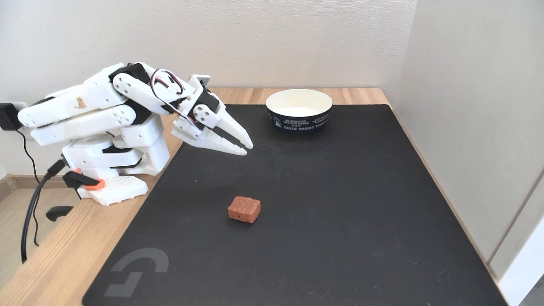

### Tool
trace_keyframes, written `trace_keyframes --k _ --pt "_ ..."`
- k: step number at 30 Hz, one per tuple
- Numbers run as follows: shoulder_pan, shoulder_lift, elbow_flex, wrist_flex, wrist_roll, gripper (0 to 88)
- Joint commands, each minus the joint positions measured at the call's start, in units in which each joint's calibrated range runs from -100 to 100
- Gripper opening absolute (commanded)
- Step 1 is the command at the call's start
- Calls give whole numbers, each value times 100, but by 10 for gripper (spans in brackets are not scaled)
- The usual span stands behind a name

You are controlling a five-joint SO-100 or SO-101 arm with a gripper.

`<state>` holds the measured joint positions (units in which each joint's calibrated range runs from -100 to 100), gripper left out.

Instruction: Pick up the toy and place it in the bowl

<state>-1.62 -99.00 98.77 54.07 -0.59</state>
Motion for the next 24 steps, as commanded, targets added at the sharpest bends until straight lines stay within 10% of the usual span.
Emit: trace_keyframes --k 1,10,16,24 --pt "49 -33 69 -90 7 38" --pt "49 -42 69 -90 2 47" --pt "-18 -42 69 -90 49 348" --pt "-18 -33 60 -56 -3 352"
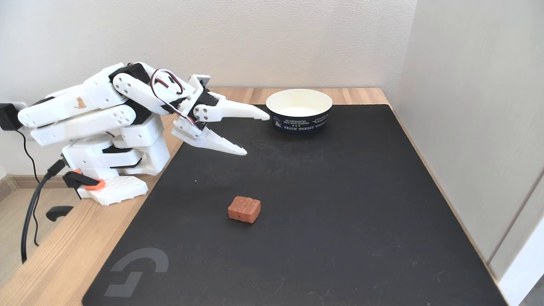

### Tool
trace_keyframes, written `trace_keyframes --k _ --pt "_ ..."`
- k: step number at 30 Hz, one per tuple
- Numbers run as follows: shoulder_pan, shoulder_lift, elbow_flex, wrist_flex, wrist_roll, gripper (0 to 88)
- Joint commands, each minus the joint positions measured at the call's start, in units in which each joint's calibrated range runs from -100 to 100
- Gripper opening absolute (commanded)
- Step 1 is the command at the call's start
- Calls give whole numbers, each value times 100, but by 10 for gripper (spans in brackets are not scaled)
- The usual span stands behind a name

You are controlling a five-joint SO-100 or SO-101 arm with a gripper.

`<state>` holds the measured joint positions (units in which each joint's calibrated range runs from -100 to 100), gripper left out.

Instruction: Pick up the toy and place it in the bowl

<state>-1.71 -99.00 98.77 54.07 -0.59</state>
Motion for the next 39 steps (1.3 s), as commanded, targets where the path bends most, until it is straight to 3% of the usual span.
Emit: trace_keyframes --k 1,4,8,12,17,23,28,33,39 --pt "16 -25 33 -39 -19 352" --pt "66 42 -553 427 -343 352" --pt "100 900 -1761 723 -379 352" --pt "334 3093 -3600 859 -364 352" --pt "861 5502 -6006 1942 -322 352" --pt "1329 8028 -8214 3204 231 353" --pt "1856 9346 -9034 4017 529 354" --pt "2383 10096 -9052 3975 847 356" --pt "2759 10321 -8620 2857 1275 354"
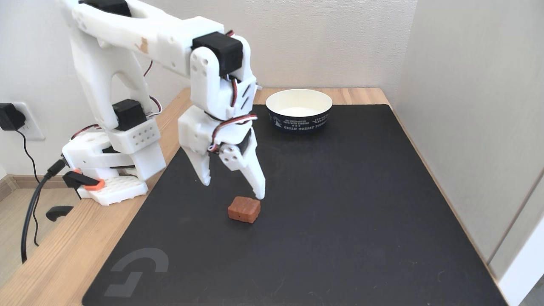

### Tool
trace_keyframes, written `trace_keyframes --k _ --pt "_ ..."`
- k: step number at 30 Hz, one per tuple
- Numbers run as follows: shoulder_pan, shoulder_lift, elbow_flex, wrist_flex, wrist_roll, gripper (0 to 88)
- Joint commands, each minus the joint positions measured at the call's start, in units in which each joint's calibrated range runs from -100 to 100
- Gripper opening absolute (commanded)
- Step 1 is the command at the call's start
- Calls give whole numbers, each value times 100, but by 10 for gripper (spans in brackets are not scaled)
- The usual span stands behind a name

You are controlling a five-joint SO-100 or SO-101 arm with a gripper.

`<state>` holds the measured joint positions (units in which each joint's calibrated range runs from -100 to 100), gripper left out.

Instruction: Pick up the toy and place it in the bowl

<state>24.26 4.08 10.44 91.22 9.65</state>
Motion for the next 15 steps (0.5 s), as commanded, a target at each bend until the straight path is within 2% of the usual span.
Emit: trace_keyframes --k 1,7,15 --pt "146 -4 313 -1078 261 354" --pt "-147 13 556 -1603 230 353" --pt "-373 30 889 -1620 204 356"
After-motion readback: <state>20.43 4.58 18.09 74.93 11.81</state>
